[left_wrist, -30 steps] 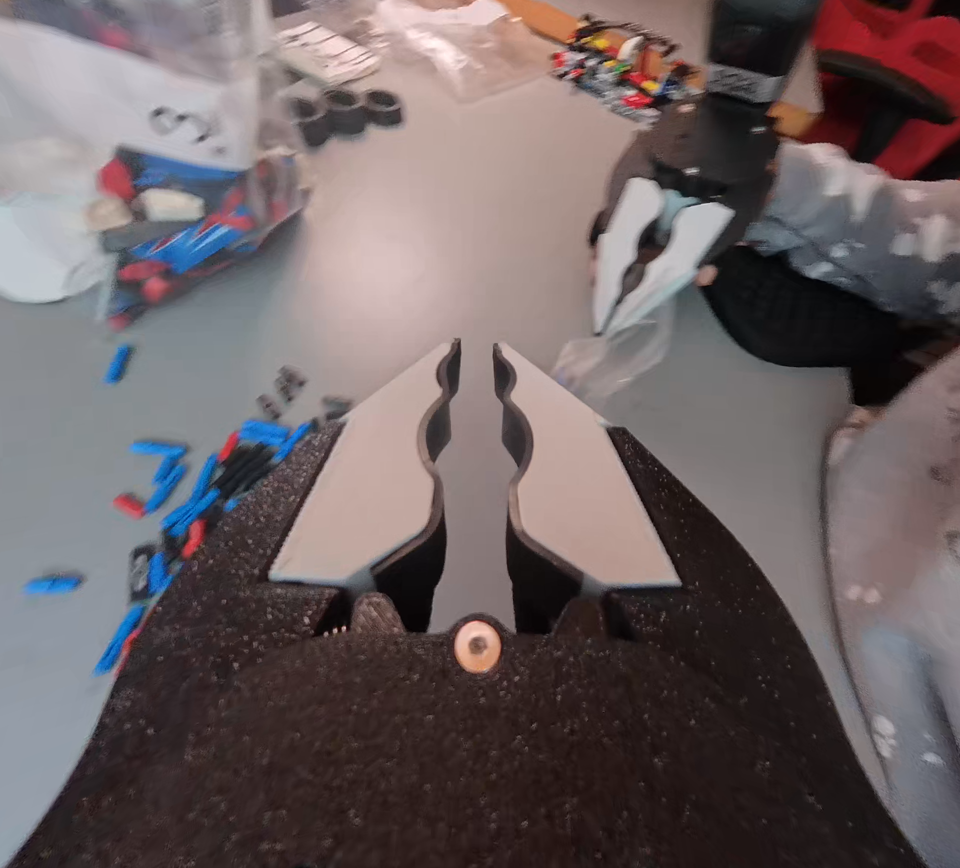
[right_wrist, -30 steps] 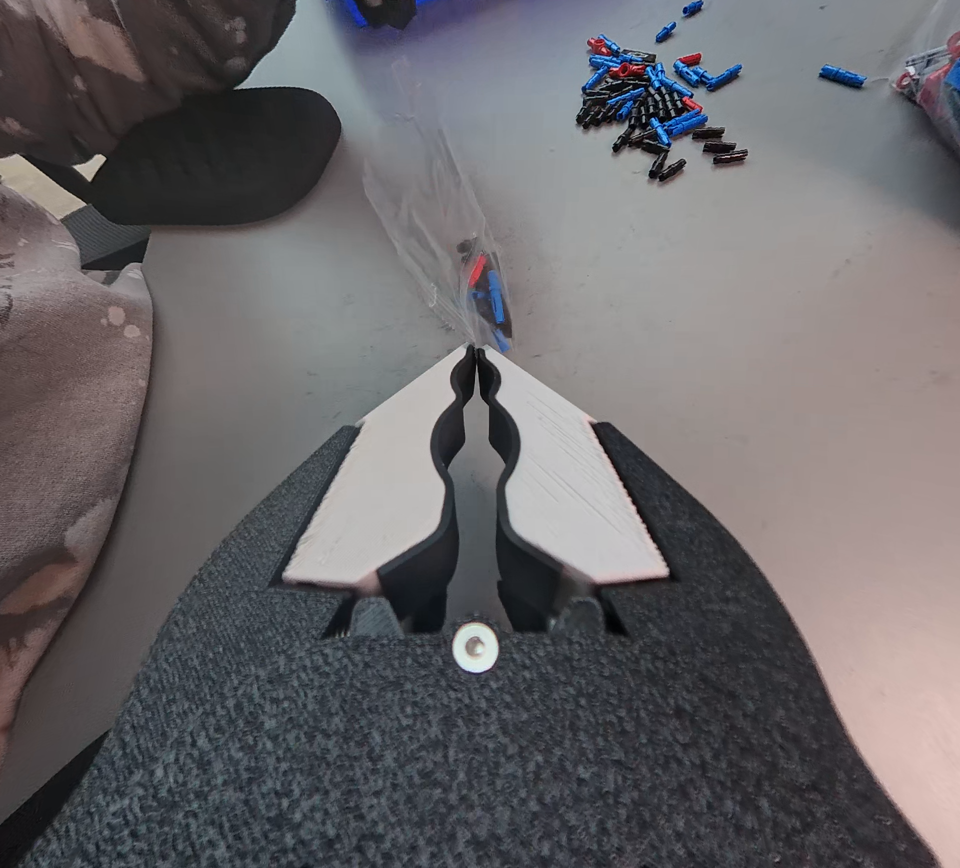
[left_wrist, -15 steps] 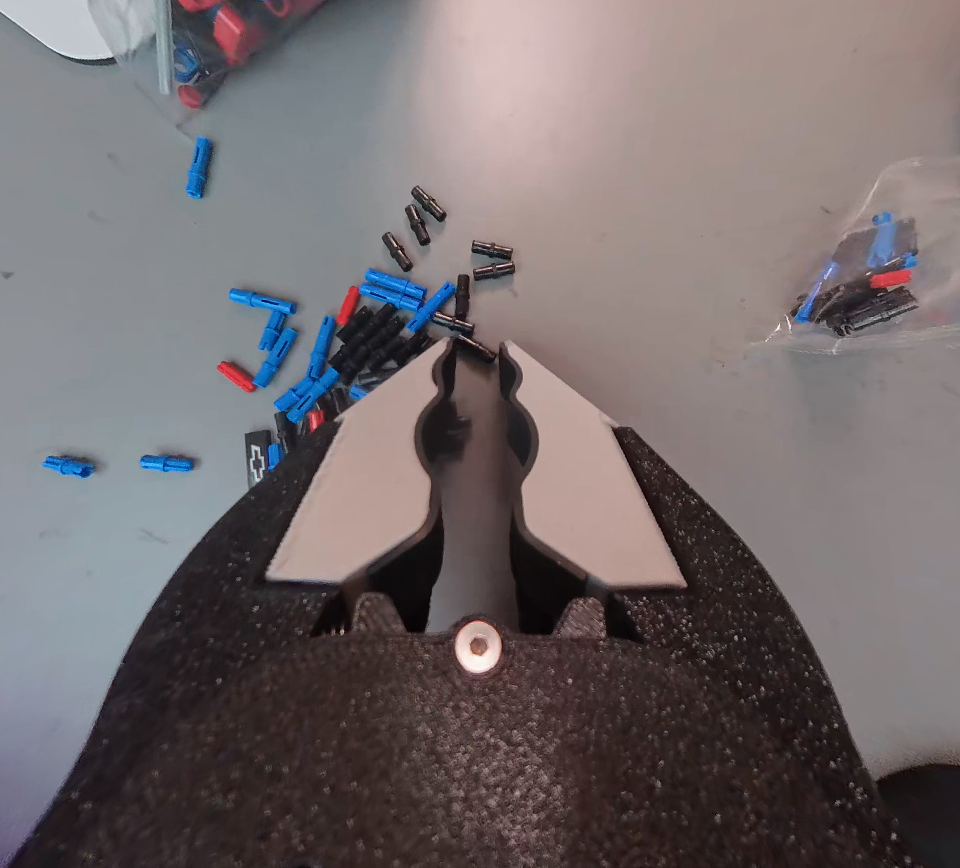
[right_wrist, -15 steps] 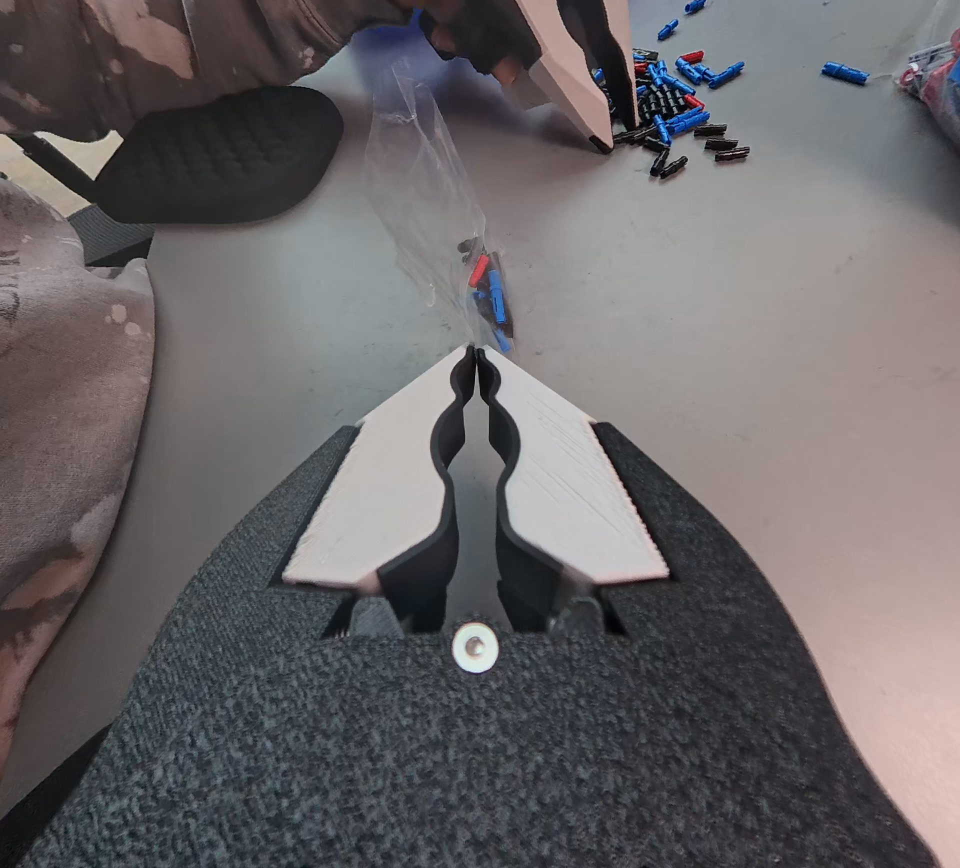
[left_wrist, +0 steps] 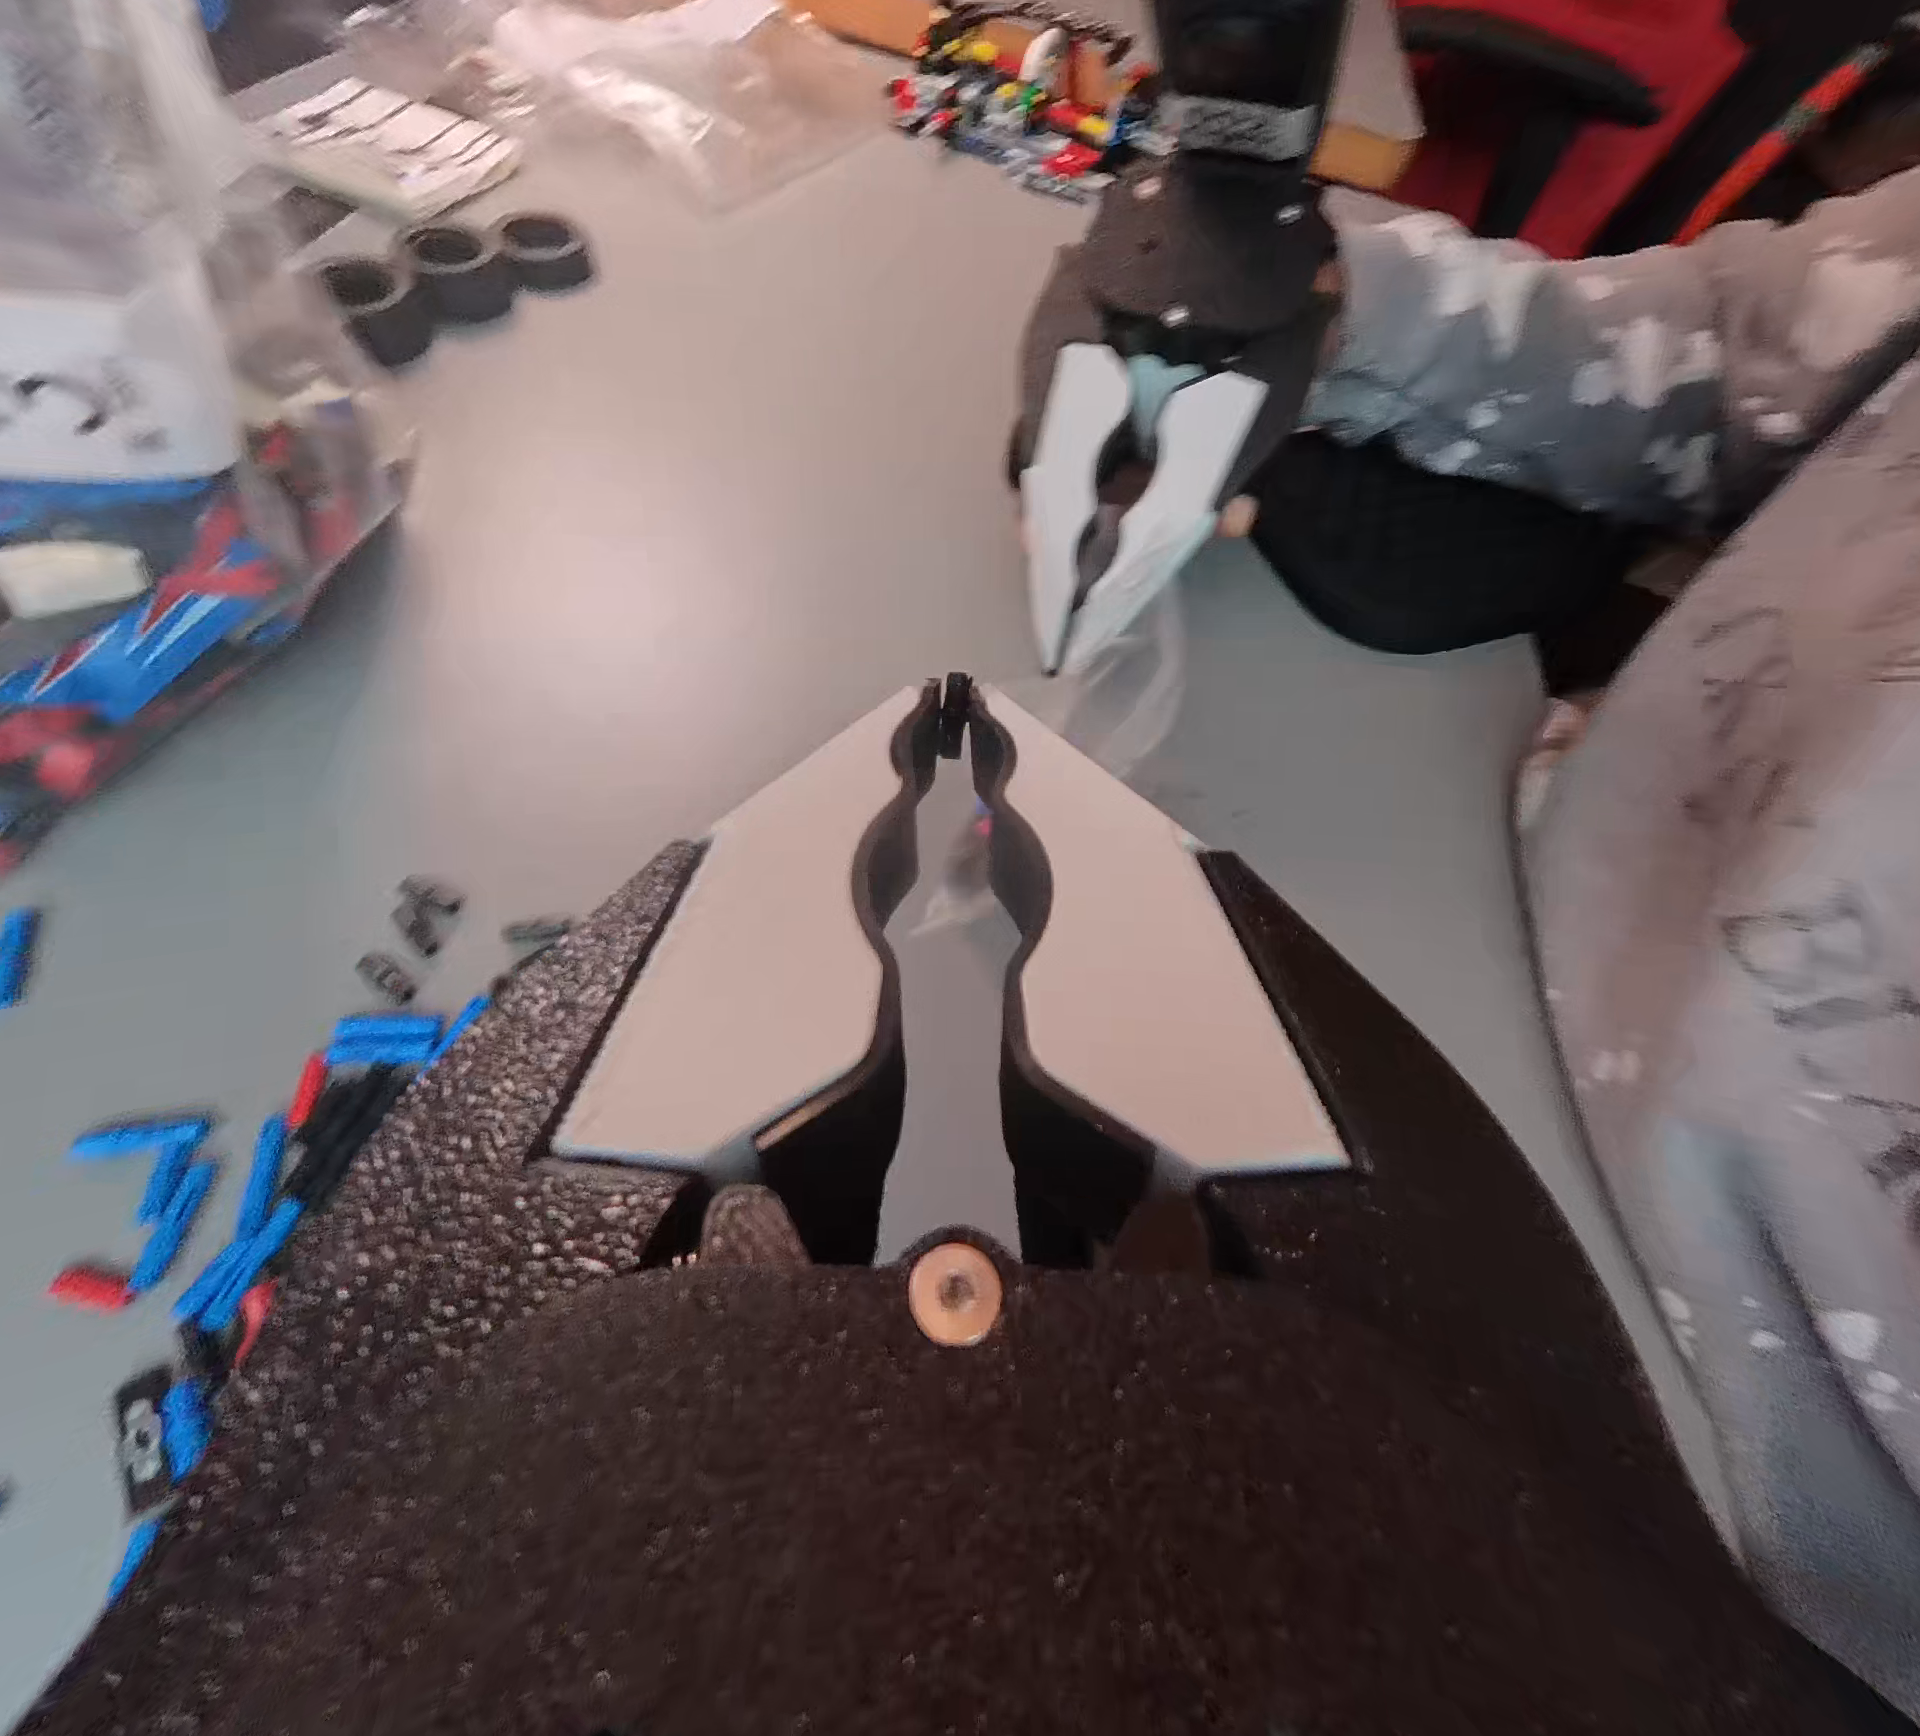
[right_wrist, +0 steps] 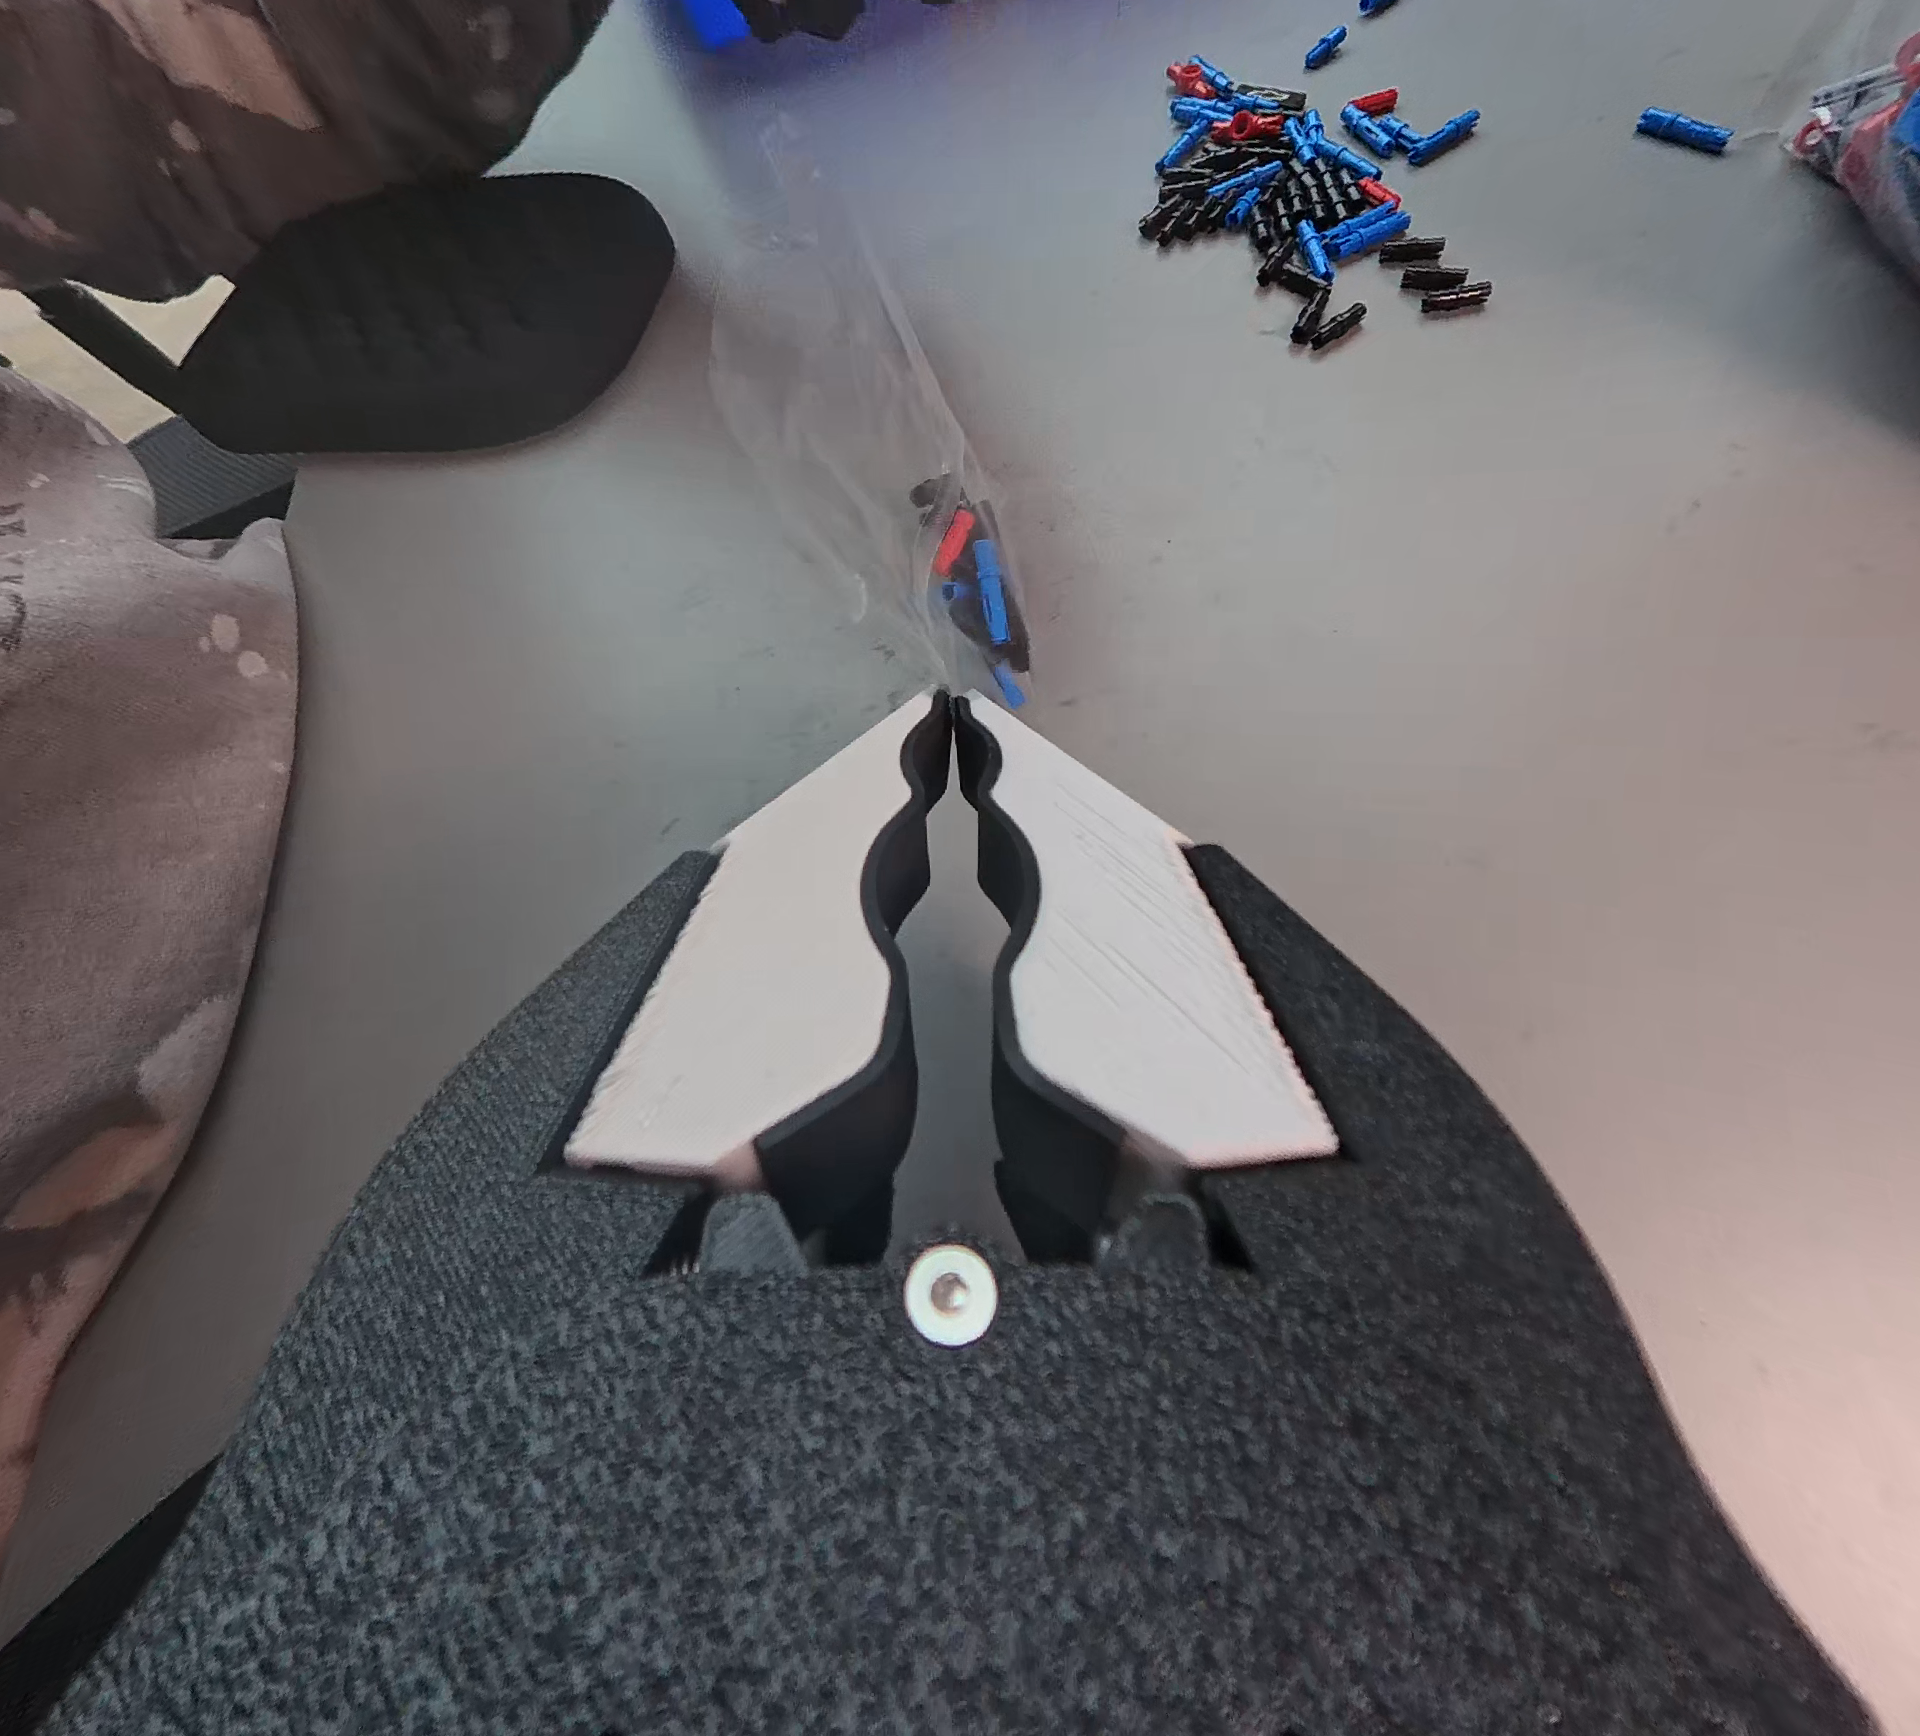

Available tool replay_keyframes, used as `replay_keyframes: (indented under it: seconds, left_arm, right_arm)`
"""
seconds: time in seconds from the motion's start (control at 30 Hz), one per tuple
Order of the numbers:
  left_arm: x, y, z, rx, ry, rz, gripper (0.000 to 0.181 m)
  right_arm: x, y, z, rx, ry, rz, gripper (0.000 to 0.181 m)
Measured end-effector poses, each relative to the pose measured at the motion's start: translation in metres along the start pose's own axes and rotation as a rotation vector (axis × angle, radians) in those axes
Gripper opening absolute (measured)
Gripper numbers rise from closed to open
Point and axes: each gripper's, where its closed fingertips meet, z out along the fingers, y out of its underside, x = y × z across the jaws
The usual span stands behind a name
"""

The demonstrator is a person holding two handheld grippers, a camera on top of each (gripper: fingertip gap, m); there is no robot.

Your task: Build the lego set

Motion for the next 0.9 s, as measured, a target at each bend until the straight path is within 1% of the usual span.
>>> replay_keyframes:
  seconds: [0.03,0.13,0.23,0.37,0.43,0.5,0.57,0.63,0.7,0.77,0.83,0.9]
  left_arm:
    - [0.015,-0.006,0.003,0.002,0.044,0.021,0.005]
    - [0.034,-0.004,0.014,-0.038,0.088,0.049,0.006]
    - [0.028,0.007,0.021,-0.084,0.053,0.047,0.011]
    - [0.042,-0.004,0.008,0.007,0.138,0.011,0.017]
    - [0.036,-0.001,0.001,0.011,0.093,0.034,0.022]
    - [0.030,0.010,-0.004,0.011,0.065,0.030,0.028]
    - [0.023,0.031,-0.003,-0.029,0.037,0.002,0.033]
    - [0.023,0.048,0.004,-0.062,0.031,-0.003,0.033]
    - [0.019,0.061,0.013,-0.101,-0.005,0.004,0.028]
    - [0.015,0.068,0.015,-0.120,-0.007,-0.002,0.023]
    - [0.001,0.068,0.009,-0.096,-0.039,-0.027,0.021]
    - [-0.012,0.073,0.003,-0.099,-0.070,-0.070,0.028]
  right_arm:
    - [0.000,0.000,0.000,-0.001,0.000,-0.001,0.000]
    - [0.000,0.000,0.001,-0.002,0.006,-0.005,0.000]
    - [-0.001,0.000,0.000,-0.001,0.006,-0.001,0.000]
    - [0.000,0.000,0.000,0.003,0.004,0.006,0.000]
    - [0.000,0.000,0.000,0.004,0.000,0.010,0.000]
    - [-0.001,-0.001,-0.001,0.009,-0.004,0.010,0.000]
    - [-0.003,-0.003,-0.001,0.023,-0.021,0.018,0.000]
    - [-0.006,-0.007,0.001,0.036,-0.054,0.031,0.000]
    - [-0.010,-0.011,0.005,0.041,-0.086,0.033,0.000]
    - [-0.012,-0.011,0.009,0.030,-0.098,0.027,0.000]
    - [-0.014,-0.011,0.011,0.022,-0.103,0.016,0.000]
    - [-0.017,-0.011,0.011,0.021,-0.114,0.005,0.000]
